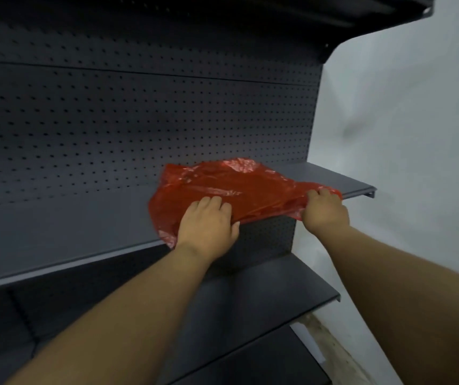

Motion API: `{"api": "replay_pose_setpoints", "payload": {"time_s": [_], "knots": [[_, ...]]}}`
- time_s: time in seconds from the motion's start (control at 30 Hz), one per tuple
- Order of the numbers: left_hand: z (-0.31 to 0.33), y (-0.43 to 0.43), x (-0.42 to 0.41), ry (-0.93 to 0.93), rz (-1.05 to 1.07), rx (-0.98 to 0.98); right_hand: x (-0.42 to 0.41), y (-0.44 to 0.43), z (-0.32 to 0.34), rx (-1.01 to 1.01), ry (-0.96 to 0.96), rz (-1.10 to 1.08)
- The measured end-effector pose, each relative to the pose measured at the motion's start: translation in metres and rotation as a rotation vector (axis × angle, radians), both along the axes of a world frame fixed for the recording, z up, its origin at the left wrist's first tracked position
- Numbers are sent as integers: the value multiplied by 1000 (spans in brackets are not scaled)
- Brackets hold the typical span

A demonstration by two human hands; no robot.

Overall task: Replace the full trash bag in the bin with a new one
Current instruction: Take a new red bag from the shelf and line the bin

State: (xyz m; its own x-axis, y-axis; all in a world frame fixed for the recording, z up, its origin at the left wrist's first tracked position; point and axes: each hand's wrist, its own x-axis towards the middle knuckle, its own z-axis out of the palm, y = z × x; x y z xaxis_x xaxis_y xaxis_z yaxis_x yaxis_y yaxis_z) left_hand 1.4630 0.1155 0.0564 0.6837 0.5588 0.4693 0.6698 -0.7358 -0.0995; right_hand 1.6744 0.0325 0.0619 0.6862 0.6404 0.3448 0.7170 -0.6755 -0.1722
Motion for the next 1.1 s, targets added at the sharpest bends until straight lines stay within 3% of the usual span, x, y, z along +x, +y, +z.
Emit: {"api": "replay_pose_setpoints", "payload": {"time_s": [0.53,0.8,1.1], "knots": [[-7,30,-45,17,153,29,5,43,9,-255,-180,-39],[-9,27,-41,-77,167,-8,11,17,3,-205,-145,-34],[-15,-5,9,-94,7,5,32,-59,-20,-185,-30,-157]]}}
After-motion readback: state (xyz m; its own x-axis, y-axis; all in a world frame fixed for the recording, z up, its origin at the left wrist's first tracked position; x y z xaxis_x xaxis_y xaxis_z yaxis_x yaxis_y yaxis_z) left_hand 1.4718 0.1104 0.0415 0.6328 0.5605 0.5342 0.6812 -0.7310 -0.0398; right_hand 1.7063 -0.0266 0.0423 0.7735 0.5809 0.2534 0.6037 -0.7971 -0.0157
